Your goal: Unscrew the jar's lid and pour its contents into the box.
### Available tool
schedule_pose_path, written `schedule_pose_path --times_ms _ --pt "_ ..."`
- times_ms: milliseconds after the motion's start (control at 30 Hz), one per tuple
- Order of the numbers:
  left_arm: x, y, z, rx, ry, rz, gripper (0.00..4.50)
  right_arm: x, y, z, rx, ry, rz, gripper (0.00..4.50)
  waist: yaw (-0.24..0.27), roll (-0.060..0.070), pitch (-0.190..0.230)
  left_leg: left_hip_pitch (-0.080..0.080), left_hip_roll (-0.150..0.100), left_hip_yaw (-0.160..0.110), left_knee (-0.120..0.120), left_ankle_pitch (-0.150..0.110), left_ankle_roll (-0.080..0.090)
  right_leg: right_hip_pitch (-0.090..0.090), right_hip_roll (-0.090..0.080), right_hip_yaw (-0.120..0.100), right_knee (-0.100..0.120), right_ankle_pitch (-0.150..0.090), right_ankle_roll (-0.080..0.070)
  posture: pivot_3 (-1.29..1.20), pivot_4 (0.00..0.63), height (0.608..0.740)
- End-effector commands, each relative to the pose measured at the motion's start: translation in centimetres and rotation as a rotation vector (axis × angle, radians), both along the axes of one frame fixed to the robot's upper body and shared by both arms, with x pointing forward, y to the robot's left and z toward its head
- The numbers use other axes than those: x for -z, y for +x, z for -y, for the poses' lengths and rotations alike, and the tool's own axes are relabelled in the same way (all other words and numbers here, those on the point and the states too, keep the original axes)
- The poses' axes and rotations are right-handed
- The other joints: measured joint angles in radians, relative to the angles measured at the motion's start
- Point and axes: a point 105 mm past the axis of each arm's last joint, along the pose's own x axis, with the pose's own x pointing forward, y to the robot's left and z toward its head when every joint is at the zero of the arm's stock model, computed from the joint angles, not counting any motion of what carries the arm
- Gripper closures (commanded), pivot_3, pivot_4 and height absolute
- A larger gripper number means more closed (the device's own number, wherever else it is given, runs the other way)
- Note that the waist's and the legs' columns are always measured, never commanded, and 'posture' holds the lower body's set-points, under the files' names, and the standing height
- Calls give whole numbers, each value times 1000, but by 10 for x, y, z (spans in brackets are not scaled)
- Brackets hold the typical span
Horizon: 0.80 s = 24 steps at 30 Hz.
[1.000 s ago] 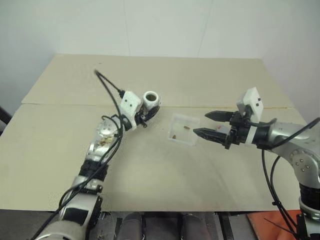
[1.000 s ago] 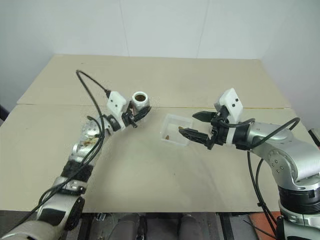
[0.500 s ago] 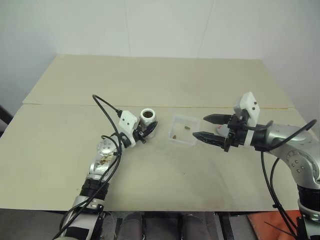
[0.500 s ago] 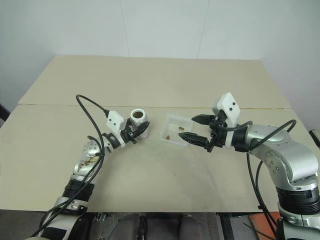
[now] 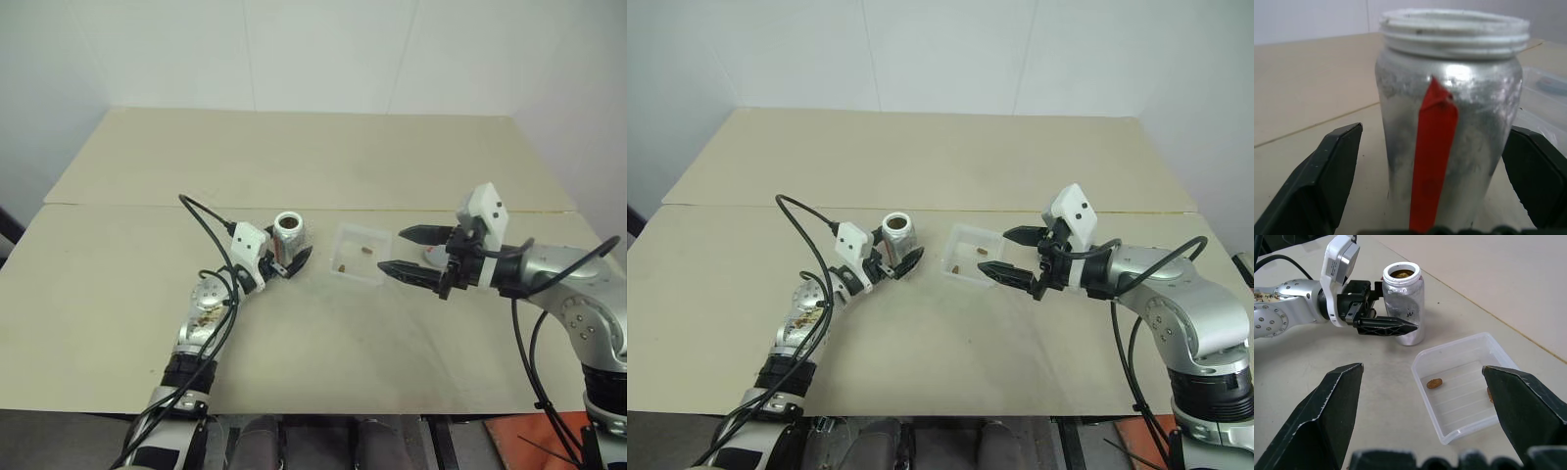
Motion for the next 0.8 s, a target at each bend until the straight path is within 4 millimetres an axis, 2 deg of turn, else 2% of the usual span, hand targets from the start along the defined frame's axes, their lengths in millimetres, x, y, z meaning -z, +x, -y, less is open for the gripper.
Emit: schedule_pose_path --times_ms 33,167,400,467,533,667,800 --pt "-6 -3 -2 10 13 24 32 -12 -4 -2 -15 7 73 0 0 0 0 0 0 0 0 0 0 0 0 0 0 0 0 0 150 740" --pt "-5 -9 -12 15 50 2 32 -12 -5 -2 -14 2 75 0 -2 0 0 0 0 0 0 -2 4 0 0 0 0 0 0 0 150 740" --pt "-7 -49 -26 165 144 -13 32 -8 -8 -2 -7 1 69 0 -3 1 0 1 1 1 -2 -2 4 -1 0 2 0 0 0 0 150 740" --pt "-15 -67 -34 257 190 -39 32 -8 -9 -3 -6 3 69 0 -2 1 0 1 1 1 -2 -2 4 -1 0 2 0 0 0 0 150 740" --pt "-21 -76 -40 307 220 -51 32 -8 -10 -3 -5 4 70 0 -3 1 0 2 1 1 -2 -2 4 -1 0 2 0 0 0 0 150 740" --pt "-53 -85 -66 411 296 22 32 -7 -12 -1 -9 9 70 0 -3 1 0 3 1 1 -3 -2 4 -1 0 3 -1 0 -1 0 150 740" --pt "-72 -85 -81 444 328 56 32 -4 -16 0 -19 2 82 0 -1 1 0 3 1 2 -4 -2 4 -1 1 3 -1 0 -1 0 150 740"
